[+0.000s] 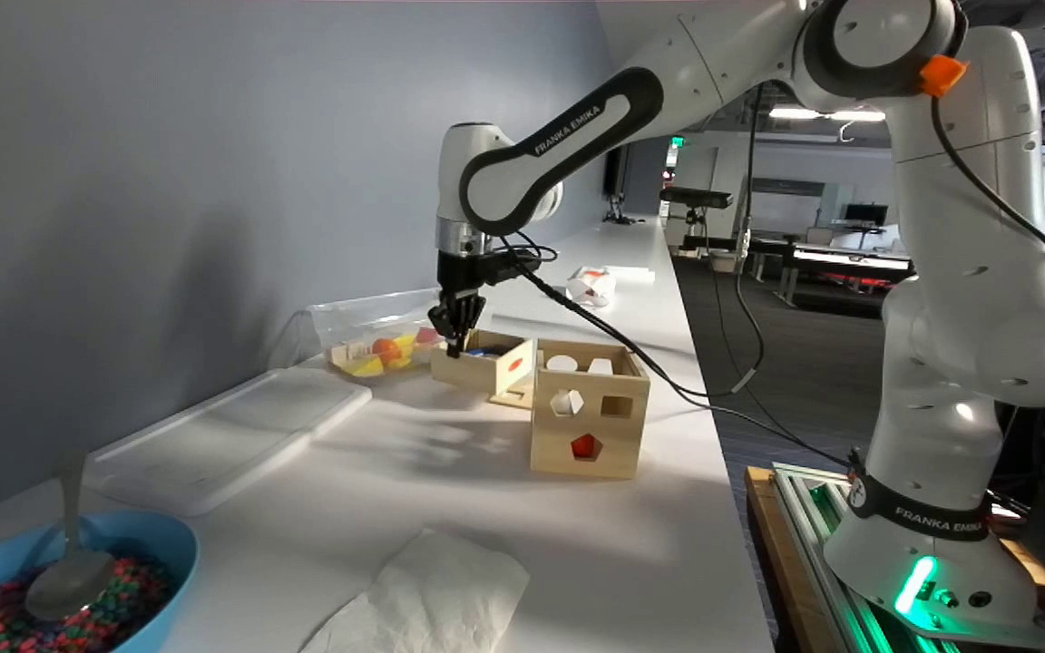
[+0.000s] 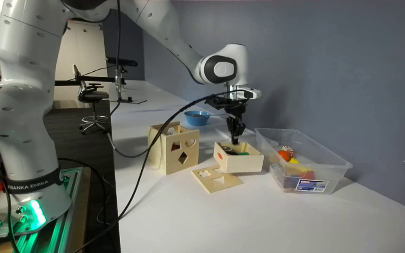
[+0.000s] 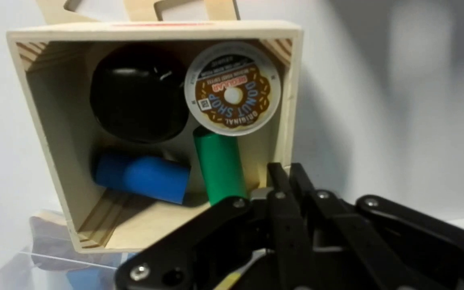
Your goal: Move the big lunchbox to the right and put the small wooden box inside the lunchbox
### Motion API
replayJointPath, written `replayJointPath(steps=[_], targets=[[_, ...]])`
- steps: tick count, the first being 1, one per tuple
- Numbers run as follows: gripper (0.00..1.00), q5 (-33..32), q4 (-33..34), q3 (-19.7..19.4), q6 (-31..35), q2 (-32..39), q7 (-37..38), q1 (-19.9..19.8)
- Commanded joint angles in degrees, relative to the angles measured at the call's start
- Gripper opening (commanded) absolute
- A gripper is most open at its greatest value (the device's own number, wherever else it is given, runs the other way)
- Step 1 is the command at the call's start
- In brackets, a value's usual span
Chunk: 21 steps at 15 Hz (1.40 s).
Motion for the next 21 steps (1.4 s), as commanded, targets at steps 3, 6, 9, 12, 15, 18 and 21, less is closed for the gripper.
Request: replayJointPath(steps=[3,6,9,12,15,18,21], targets=[[0.01,0.75,2.37,0.25,-9.03,-4.76,-6.91,-1.69],[0.01,1.86,4.17,0.36,-12.47,-6.84,-8.72,-2.28],[0.01,1.82,6.88,-0.2,-10.55,-6.79,-8.74,-3.01],[0.01,2.82,11.62,-0.98,-11.47,-4.68,-8.47,-4.43],[0.01,6.27,18.75,-1.52,-12.08,-0.02,-8.03,-6.24],[0.01,8.3,27.36,-1.7,-10.61,6.0,-6.62,-7.51],[0.01,7.93,35.83,-1.9,-9.25,11.6,-4.75,-8.02]])
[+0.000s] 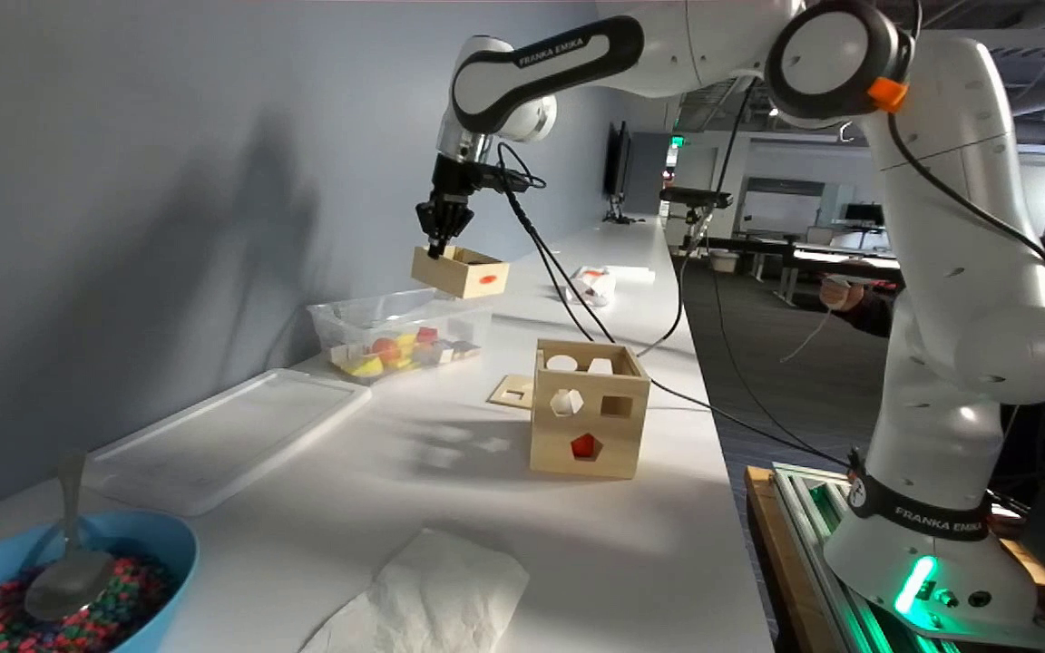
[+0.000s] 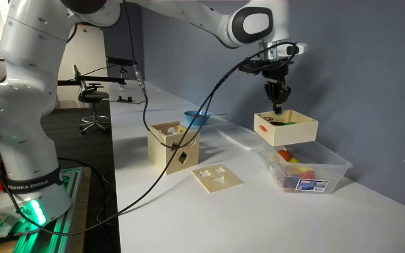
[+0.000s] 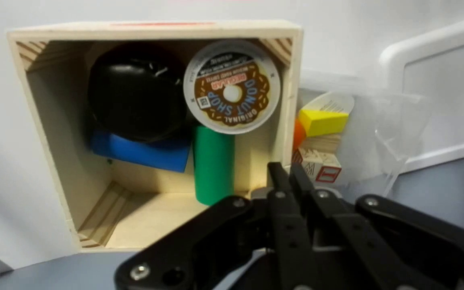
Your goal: Move the big lunchbox to the right and put the small wooden box inside the lunchbox
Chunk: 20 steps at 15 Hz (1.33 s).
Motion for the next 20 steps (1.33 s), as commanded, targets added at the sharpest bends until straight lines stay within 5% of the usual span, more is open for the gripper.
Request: replayJointPath(steps=[1,2,6,15,20], targets=[[0.01,0.5,13.54,0.04,-1.41,8.5,1.21,-0.7],[0.06,-0.03,5.65,0.06,0.19,3.74,0.54,-0.42],[0.01,-0.12,10.92,0.21,0.09,7.72,0.65,-0.58],[0.01,-4.46,9.01,-3.34,7.36,9.71,15.35,3.03],[0.01,-5.16,10.42,-2.45,9.54,12.65,11.82,2.98]])
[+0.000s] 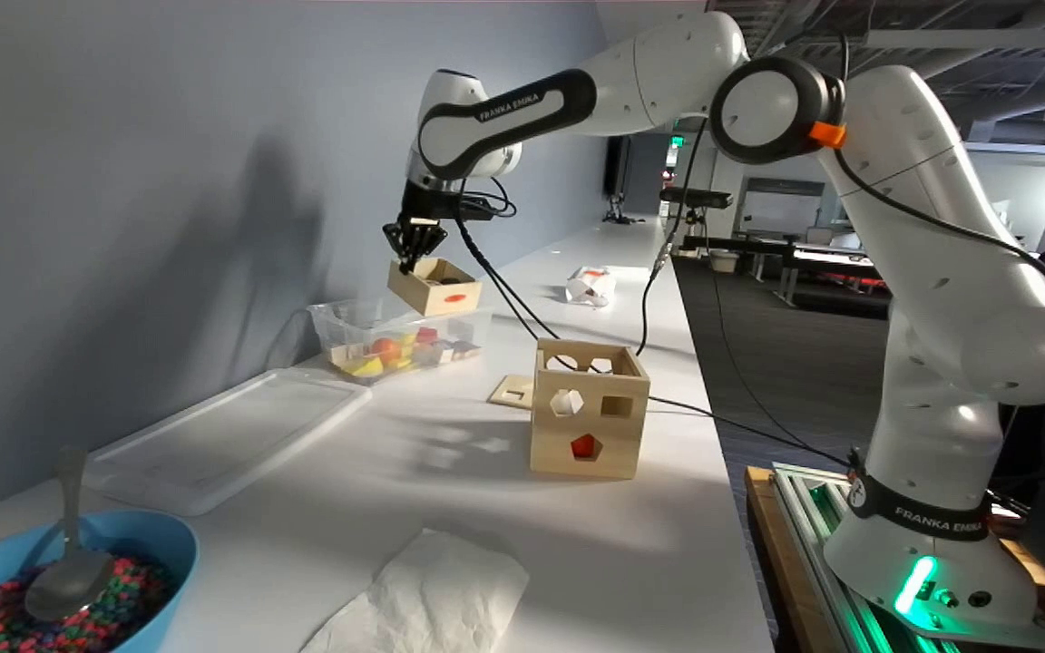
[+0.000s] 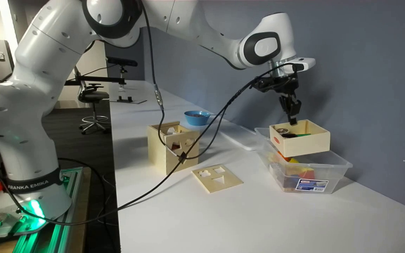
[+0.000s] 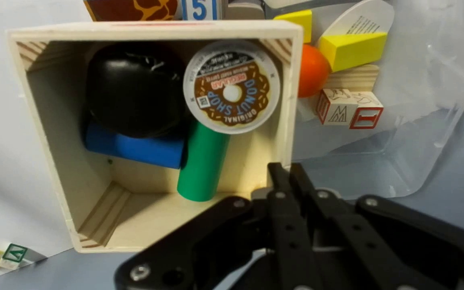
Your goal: Move the big lunchbox to the right and put the small wooden box inside the lunchbox
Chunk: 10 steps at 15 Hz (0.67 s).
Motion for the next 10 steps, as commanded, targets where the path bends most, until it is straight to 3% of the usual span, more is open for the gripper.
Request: replayJointPath(steps=[1,3,10], targets=[[0.01,-1.55,1.04,0.02,2.87,1.71,-1.91,0.35],[0.01,-0.74,1.4,0.75,4.1,2.67,-4.07,-0.14],[0.01,0.31,1.88,1.44,-0.77,4.78,-4.83,-0.51]])
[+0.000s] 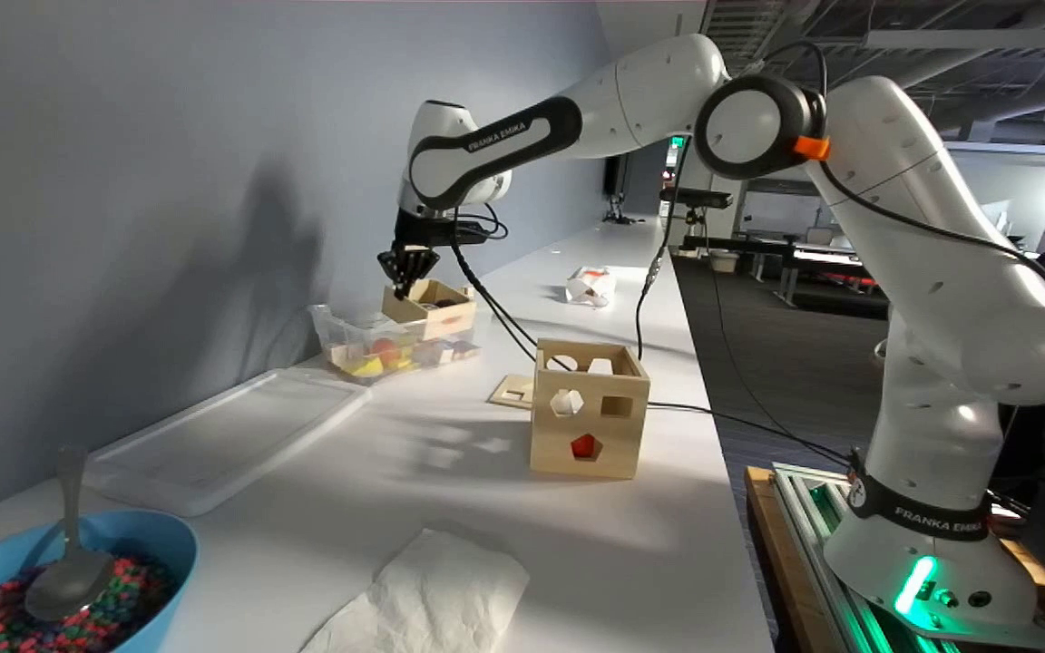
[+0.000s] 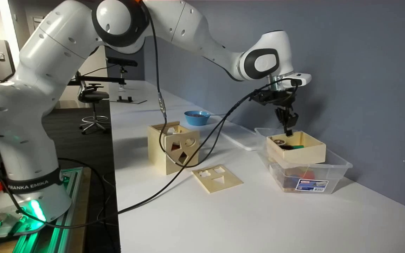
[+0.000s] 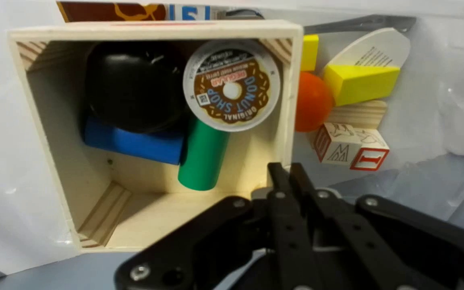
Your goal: Move the big lunchbox to the right and put the small wooden box inside the lunchbox
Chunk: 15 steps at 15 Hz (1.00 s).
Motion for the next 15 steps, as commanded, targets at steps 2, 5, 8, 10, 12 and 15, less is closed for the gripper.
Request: replayJointPath(steps=[2,5,8,10,12,15], targets=[[0.31,0.6,1.93,0.78,-2.89,1.66,-1.27,-0.8],[0.44,0.34,1.99,0.16,-2.85,1.07,-0.02,-0.72],[0.67,-0.17,0.5,-0.58,-2.76,-3.02,0.65,-0.31],[0.79,-2.27,-0.93,-1.08,-3.1,-6.39,-2.01,0.25],[0.94,-3.12,-3.68,0.19,-2.74,-10.99,-8.54,-0.58],[1.0,-0.62,-8.73,1.61,1.49,-17.9,-20.16,-2.18]])
